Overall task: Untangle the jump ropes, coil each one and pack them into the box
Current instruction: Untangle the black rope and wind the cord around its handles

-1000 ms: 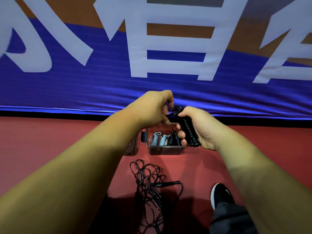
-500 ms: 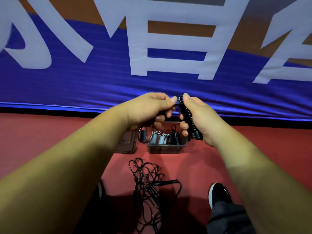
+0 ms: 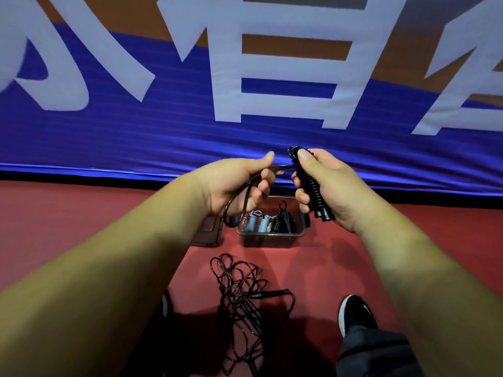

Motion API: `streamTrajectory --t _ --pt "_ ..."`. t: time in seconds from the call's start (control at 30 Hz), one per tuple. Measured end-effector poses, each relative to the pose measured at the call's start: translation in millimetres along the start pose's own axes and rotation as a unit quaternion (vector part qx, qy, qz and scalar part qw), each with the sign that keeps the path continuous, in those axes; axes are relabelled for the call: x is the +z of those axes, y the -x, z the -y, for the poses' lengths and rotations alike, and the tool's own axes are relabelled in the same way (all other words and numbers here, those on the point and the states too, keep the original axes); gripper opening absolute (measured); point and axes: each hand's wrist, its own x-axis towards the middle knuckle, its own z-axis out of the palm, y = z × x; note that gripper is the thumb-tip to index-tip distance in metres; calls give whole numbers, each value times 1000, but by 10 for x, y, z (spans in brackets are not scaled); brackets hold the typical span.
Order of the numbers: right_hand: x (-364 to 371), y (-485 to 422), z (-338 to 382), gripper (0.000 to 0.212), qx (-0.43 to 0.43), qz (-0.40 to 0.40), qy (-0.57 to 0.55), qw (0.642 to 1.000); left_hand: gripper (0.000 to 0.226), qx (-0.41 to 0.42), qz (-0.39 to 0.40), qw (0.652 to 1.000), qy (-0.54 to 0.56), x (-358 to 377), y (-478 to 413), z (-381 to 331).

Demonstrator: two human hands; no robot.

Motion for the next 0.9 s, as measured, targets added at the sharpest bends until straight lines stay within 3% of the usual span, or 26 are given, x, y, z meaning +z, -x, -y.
streamTrajectory --t 0.07,0.13,0.3,0.5,0.63,0.77,0.83,0.9 --pt "-13 -5 -17 31 -10 -2 23 1000 28 -44 65 997 23 -30 18 -14" --pt "-24 1 -21 30 -17 0 36 999 33 -41 107 993 17 -61 32 -14" --pt "-12 20 2 30 -19 -6 32 999 34 54 81 986 -135 -91 25 34" --pt "32 47 -13 27 35 -22 5 999 24 69 50 967 -239 -156 67 -23" --pt "104 64 -45 37 92 17 -39 995 8 97 -58 913 -393 -192 65 -39" --pt "134 84 -6 41 128 65 -96 985 28 152 -145 809 -548 -164 26 -9" --pt "137 98 29 41 140 85 -99 982 28 170 -147 797 -560 -151 26 21" --pt "141 104 47 41 151 92 -91 980 26 179 -140 813 -536 -153 30 34"
